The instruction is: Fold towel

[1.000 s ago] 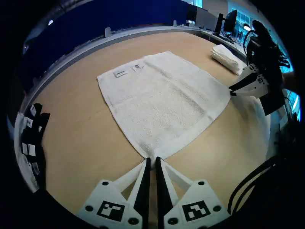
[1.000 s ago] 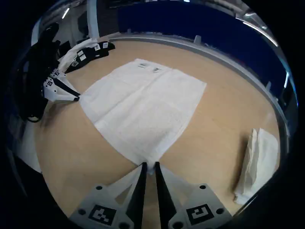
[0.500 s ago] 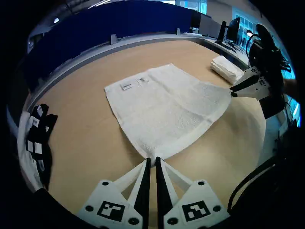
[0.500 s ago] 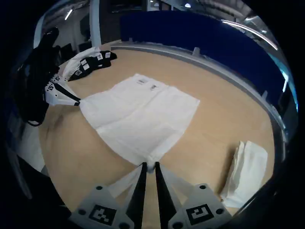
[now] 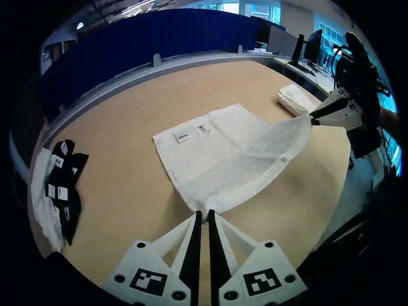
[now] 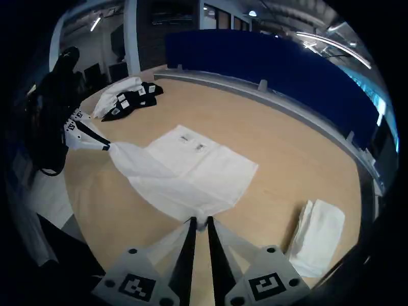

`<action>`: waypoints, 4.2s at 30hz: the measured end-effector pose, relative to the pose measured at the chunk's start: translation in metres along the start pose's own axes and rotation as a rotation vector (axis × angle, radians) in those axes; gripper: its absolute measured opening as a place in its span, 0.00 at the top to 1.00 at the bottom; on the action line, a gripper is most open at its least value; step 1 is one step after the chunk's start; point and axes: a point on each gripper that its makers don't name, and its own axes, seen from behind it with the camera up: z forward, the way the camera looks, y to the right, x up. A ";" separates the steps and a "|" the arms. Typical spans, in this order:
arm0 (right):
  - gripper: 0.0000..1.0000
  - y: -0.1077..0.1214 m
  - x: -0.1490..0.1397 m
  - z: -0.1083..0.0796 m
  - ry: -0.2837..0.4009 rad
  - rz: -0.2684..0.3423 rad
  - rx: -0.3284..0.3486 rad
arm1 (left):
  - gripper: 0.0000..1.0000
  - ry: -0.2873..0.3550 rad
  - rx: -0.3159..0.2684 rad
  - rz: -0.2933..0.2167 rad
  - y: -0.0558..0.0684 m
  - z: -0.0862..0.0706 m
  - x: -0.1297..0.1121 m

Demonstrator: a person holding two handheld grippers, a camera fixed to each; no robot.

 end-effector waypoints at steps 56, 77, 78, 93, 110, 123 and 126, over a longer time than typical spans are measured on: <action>0.84 0.076 0.036 0.083 -0.039 0.021 -0.029 | 0.91 -0.004 0.015 0.045 -0.054 0.082 0.064; 0.83 0.100 0.022 0.136 -0.085 0.131 -0.069 | 0.88 -0.024 0.052 0.031 -0.078 0.136 0.067; 0.82 0.100 0.022 0.137 -0.085 0.133 -0.073 | 0.87 -0.024 0.055 0.029 -0.078 0.138 0.067; 0.22 0.112 0.024 0.146 -0.079 0.141 -0.168 | 0.05 0.002 0.136 0.024 -0.097 0.143 0.073; 0.08 0.110 0.024 0.132 -0.067 0.152 -0.163 | 0.04 0.018 0.134 -0.001 -0.097 0.130 0.077; 0.08 0.101 0.016 0.113 -0.060 0.147 -0.164 | 0.04 0.034 0.158 -0.036 -0.101 0.109 0.071; 0.08 0.097 0.012 0.109 -0.062 0.143 -0.156 | 0.04 0.037 0.163 -0.047 -0.100 0.102 0.065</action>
